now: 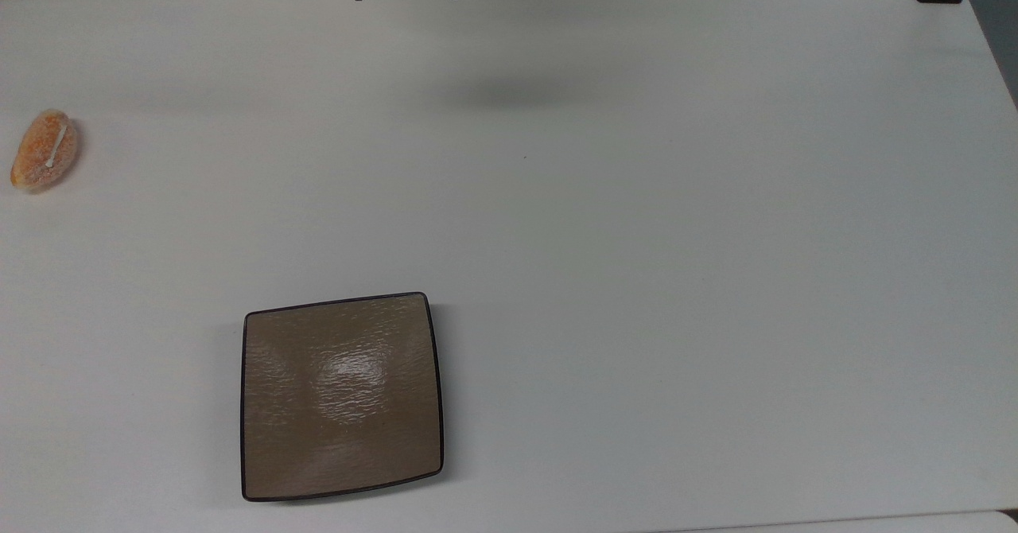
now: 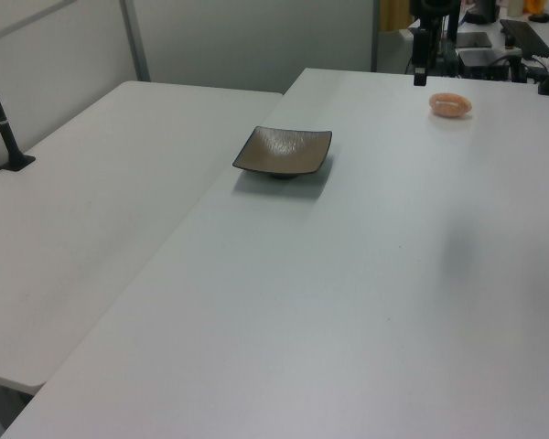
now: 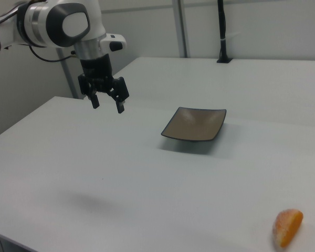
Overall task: Bread is placed on a ceramic plate
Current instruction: 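Move the open gripper from rest toward the orange bread roll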
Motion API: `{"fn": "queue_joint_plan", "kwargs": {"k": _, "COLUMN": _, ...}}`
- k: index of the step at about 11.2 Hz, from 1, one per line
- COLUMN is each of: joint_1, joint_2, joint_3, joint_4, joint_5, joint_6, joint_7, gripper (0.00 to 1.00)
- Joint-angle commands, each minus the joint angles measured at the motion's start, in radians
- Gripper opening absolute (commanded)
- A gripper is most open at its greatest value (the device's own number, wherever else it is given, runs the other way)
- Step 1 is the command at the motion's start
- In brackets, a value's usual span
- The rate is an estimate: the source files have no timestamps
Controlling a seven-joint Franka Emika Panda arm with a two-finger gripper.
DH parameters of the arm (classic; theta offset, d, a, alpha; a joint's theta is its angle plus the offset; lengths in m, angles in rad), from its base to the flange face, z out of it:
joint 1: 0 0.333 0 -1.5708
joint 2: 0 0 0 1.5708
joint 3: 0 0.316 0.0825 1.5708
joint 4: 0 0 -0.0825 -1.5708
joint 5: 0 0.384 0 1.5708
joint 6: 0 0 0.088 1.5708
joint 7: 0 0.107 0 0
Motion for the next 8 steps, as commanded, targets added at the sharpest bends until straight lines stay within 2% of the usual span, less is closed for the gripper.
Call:
{"fn": "queue_joint_plan", "kwargs": {"k": 1, "joint_1": 0.030, "joint_2": -0.005, "joint_3": -0.022, "joint_4": 0.003, "joint_5": -0.016, "joint_6": -0.013, "joint_7": 0.018, "gripper": 1.00}}
{"fn": "queue_joint_plan", "kwargs": {"k": 8, "joint_1": 0.021, "joint_2": -0.008, "joint_3": -0.024, "joint_4": 0.002, "joint_5": -0.016, "joint_6": -0.015, "joint_7": 0.018, "gripper": 1.00}}
